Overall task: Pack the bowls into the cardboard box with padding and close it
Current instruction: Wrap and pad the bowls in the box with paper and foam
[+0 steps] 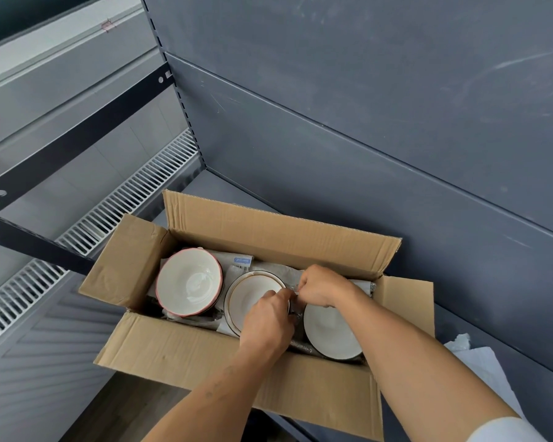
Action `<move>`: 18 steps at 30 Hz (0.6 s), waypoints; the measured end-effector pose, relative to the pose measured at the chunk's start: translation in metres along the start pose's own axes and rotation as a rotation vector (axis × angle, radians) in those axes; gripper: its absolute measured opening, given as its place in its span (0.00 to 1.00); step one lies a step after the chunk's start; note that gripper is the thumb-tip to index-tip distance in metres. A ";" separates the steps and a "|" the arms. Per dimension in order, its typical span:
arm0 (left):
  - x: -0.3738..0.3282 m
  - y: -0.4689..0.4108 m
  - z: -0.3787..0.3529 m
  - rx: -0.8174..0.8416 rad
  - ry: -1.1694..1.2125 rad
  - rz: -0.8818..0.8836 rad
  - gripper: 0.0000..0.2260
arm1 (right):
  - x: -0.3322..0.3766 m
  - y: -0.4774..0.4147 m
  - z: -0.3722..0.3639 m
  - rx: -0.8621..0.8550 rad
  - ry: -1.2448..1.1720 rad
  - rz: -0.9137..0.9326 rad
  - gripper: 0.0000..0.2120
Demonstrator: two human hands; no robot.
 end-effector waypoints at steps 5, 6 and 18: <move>-0.002 -0.001 0.001 -0.010 -0.014 -0.011 0.13 | 0.000 -0.001 0.008 0.027 0.023 -0.008 0.06; -0.002 -0.001 0.001 -0.009 -0.031 -0.014 0.14 | -0.001 -0.002 0.005 0.008 -0.016 -0.029 0.06; -0.002 0.000 0.001 0.029 -0.082 -0.066 0.16 | -0.017 -0.004 -0.014 -0.215 -0.139 -0.085 0.09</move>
Point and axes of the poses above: each hand's wrist, its own y-axis away from the middle knuckle, its own z-axis out of the back of the hand, x = y × z, the point moved 3 cm from there along -y, towards the middle knuckle, and after that the axes turned 10 degrees about -x, right-handed, at the moved point
